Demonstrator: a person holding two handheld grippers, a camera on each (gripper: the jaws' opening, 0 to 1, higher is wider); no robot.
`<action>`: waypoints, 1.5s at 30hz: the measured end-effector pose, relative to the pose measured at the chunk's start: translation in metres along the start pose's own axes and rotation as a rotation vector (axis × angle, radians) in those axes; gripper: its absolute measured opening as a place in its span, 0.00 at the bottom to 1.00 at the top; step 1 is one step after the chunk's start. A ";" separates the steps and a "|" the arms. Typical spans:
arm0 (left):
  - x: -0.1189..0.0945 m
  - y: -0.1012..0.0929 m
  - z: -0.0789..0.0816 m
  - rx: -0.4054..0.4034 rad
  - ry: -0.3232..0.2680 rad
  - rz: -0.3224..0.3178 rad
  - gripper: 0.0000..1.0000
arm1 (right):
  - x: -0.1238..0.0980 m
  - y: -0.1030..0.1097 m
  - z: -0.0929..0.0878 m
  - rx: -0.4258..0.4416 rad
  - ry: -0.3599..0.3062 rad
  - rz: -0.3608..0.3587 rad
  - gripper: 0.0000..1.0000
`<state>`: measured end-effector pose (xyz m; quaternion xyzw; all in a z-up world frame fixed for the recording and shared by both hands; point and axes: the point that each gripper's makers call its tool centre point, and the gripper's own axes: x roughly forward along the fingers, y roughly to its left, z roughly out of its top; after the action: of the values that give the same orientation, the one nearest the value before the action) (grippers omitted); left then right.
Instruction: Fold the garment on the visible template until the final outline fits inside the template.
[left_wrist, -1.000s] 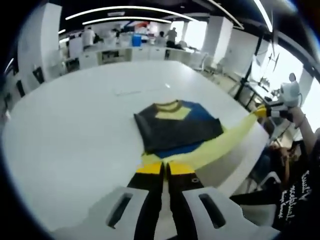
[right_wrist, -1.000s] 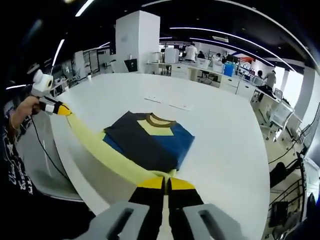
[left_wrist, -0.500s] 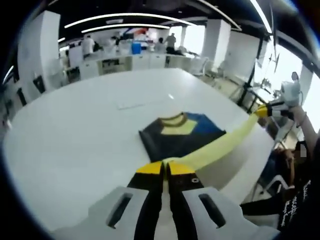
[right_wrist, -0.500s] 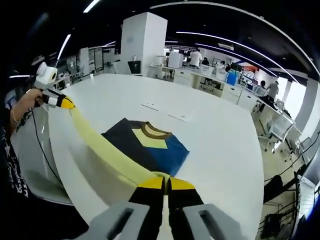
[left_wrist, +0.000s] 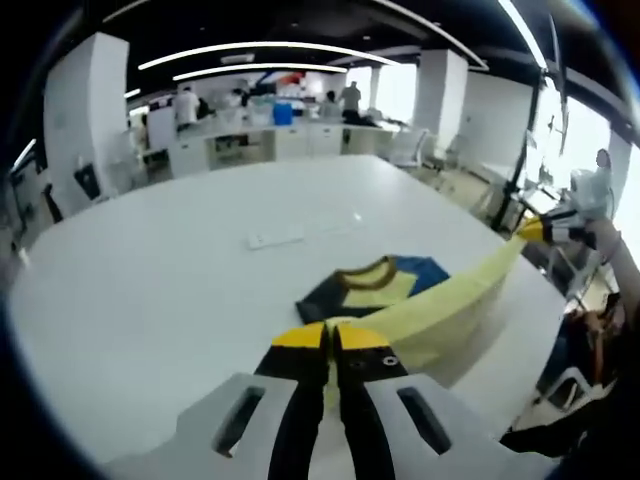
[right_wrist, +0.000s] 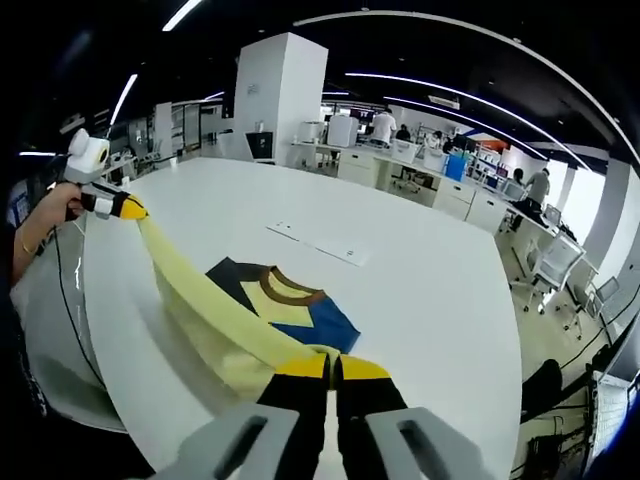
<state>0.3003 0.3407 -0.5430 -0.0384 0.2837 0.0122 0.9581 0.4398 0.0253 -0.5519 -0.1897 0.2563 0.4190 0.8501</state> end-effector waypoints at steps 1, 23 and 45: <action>0.003 0.002 0.003 -0.005 -0.005 0.005 0.00 | 0.004 -0.003 0.002 0.003 -0.003 -0.004 0.00; 0.076 0.029 0.016 -0.019 -0.026 0.042 0.00 | 0.084 -0.042 0.009 0.046 0.010 -0.035 0.00; 0.161 0.063 -0.023 -0.053 -0.010 0.086 0.00 | 0.178 -0.059 -0.027 0.080 0.085 -0.095 0.00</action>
<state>0.4204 0.4020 -0.6540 -0.0513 0.2800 0.0607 0.9567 0.5723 0.0864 -0.6724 -0.1850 0.2996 0.3593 0.8643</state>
